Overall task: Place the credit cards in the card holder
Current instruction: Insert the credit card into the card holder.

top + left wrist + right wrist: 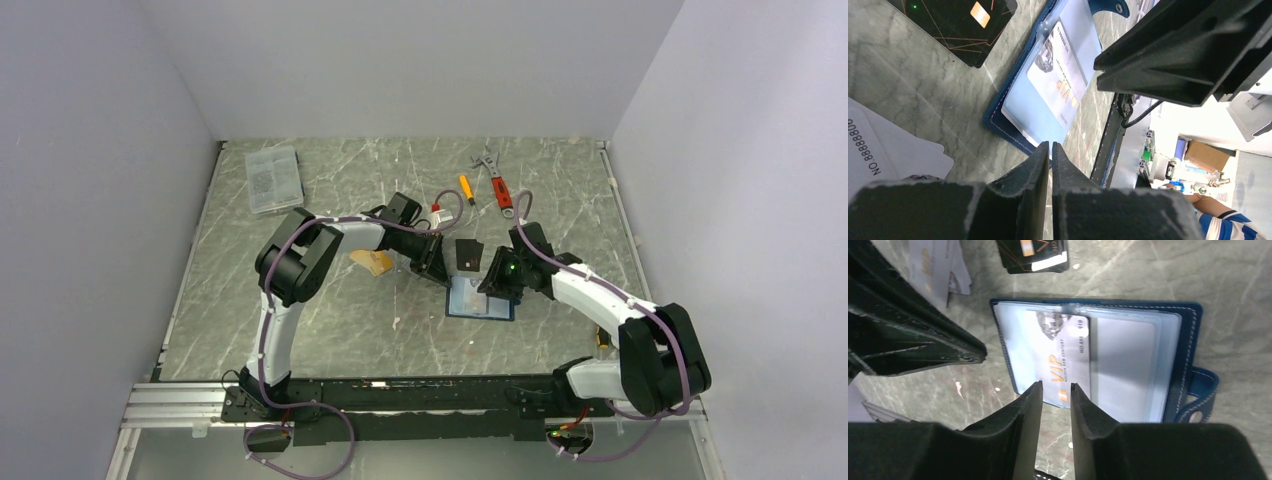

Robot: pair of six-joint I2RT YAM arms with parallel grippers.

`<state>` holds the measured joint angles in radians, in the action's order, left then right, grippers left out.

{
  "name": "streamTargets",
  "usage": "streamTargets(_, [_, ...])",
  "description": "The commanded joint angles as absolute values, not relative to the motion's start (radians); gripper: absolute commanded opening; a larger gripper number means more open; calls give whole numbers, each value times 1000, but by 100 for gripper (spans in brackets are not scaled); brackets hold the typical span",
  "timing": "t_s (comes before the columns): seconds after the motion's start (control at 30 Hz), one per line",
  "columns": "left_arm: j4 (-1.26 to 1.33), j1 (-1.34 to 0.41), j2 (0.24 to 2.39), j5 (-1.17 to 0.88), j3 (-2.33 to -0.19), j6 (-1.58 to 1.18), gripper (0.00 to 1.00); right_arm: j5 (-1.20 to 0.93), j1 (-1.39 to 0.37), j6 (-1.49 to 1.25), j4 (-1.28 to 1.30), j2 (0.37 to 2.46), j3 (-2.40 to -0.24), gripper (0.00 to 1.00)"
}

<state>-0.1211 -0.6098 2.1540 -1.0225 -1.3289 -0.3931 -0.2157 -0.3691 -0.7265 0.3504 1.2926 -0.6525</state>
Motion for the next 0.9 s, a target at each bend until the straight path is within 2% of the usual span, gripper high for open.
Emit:
streamTargets(0.0, [-153, -610, 2089, -1028, -1326, -339, 13, -130, -365, -719, 381, 1282, -649, 26])
streamTargets(0.23, [-140, -610, 2089, -1028, -1301, -347, 12, -116, -342, -715, 368, 1300, -620, 19])
streamTargets(0.33, [-141, -611, 2095, -1029, -1306, -350, 12, -128, -342, -716, 350, 1327, -615, 13])
streamTargets(0.87, [-150, -613, 2119, -1028, -1317, -346, 11, -184, -425, -774, 255, 1416, -651, 10])
